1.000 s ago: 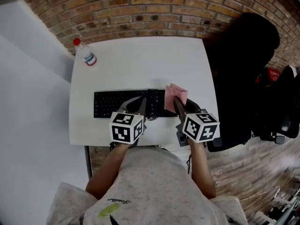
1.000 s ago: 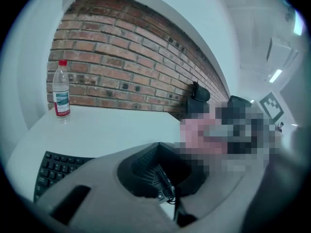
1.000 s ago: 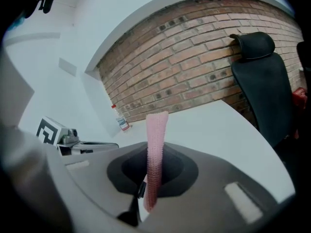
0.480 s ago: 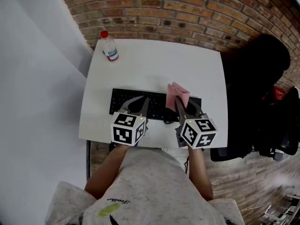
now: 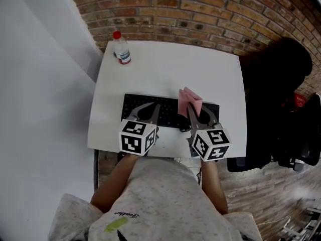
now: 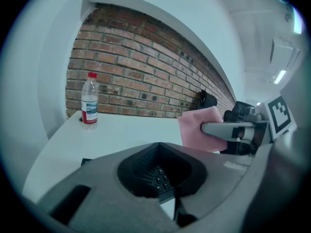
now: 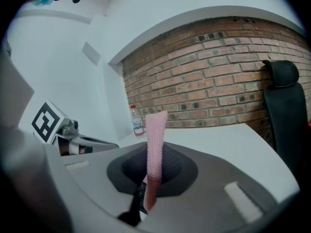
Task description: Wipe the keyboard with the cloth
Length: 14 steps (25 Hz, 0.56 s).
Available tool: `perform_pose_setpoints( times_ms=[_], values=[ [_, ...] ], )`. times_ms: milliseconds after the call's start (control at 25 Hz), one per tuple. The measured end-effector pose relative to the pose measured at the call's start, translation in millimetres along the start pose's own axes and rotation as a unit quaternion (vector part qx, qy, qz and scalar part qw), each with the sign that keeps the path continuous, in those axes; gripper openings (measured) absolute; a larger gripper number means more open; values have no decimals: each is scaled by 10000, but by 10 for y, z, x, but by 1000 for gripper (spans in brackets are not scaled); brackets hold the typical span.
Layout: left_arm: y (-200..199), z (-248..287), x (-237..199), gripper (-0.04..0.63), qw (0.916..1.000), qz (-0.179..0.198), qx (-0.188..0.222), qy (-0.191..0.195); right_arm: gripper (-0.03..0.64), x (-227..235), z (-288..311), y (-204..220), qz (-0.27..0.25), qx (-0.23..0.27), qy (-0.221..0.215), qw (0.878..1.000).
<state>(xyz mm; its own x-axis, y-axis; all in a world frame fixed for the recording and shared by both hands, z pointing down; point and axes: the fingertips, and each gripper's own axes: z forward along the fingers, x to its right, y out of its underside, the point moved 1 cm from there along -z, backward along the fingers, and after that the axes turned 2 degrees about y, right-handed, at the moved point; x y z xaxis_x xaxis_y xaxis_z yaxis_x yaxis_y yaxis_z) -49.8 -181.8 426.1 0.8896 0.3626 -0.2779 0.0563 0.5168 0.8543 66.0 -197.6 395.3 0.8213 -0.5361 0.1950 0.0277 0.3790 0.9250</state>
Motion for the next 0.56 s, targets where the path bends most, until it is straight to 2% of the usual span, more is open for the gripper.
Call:
perform_pose_setpoints(
  times_ms=[560],
  values=[
    [42, 83, 57, -14, 10000, -37, -51, 50, 20, 61, -16, 53, 45, -40, -22, 10000]
  ],
)
